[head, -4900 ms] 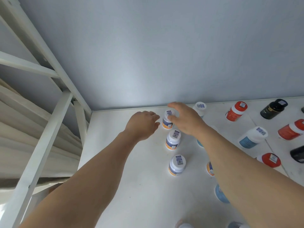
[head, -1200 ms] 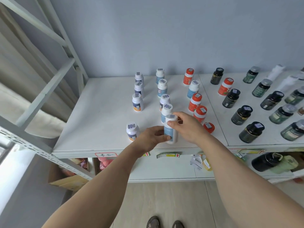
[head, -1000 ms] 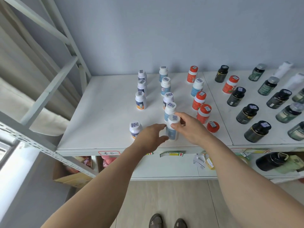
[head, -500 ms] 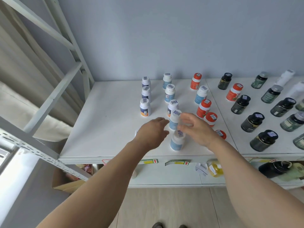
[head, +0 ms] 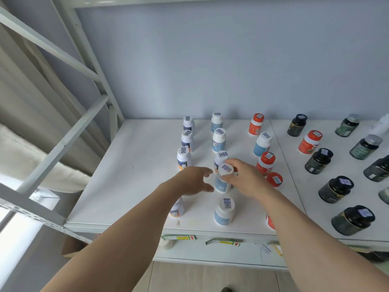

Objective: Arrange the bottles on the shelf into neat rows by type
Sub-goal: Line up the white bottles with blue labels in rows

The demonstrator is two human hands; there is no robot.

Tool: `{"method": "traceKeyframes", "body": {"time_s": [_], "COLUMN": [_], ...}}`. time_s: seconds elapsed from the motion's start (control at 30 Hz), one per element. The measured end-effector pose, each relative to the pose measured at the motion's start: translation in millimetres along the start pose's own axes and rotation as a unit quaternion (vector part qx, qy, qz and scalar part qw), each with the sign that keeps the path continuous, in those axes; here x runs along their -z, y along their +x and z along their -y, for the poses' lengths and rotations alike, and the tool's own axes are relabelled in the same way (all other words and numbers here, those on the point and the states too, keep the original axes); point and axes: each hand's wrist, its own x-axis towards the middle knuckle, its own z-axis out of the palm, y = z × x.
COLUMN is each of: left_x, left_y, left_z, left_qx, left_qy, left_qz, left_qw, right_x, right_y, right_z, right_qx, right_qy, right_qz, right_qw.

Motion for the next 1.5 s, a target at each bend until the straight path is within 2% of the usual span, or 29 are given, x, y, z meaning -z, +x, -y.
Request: {"method": "traceKeyframes", "body": {"time_s": [0.13, 0.3, 0.47, 0.63, 0.8, 0.93, 1.17, 1.5], "left_x": [0.1, 3.8, 8.5, 11.2, 11.3, 9.0, 8.8, 10.9], "left_y": [9.7, 18.8, 23.7, 25.9, 29.0, 31.8, 28.9, 28.3], "left_z": [0.9, -1.6, 2.1, 4.1, 2.7, 4.7, 11.2, 17.3], "left_qx": [-0.004, -0.027, -0.022, -0.020, -0.025, -0.032, -0.043, -0.051], "left_qy": [-0.096, -0.161, -0.233, -0.258, -0.264, -0.236, -0.068, -0.007], "left_qz": [0.060, 0.061, 0.109, 0.140, 0.137, 0.113, 0.029, 0.022], "left_qw": [0.994, 0.985, 0.966, 0.956, 0.955, 0.965, 0.996, 0.998], "right_x": [12.3, 21.4, 24.7, 25.7, 28.3, 27.3, 11.9, 8.4], "right_y": [6.5, 11.5, 13.8, 14.8, 13.8, 12.7, 9.3, 5.2], "right_z": [-0.5, 3.2, 6.9, 10.9, 10.9, 8.0, -2.9, -8.7], "right_qx": [0.012, 0.029, 0.027, 0.027, 0.022, 0.024, 0.010, -0.006], "right_qy": [0.000, -0.013, -0.018, -0.014, -0.014, -0.016, 0.012, 0.025], "right_qz": [-0.002, 0.007, 0.001, -0.004, -0.006, 0.002, 0.039, 0.086], "right_qw": [1.000, 0.999, 0.999, 1.000, 1.000, 1.000, 0.999, 0.996]}}
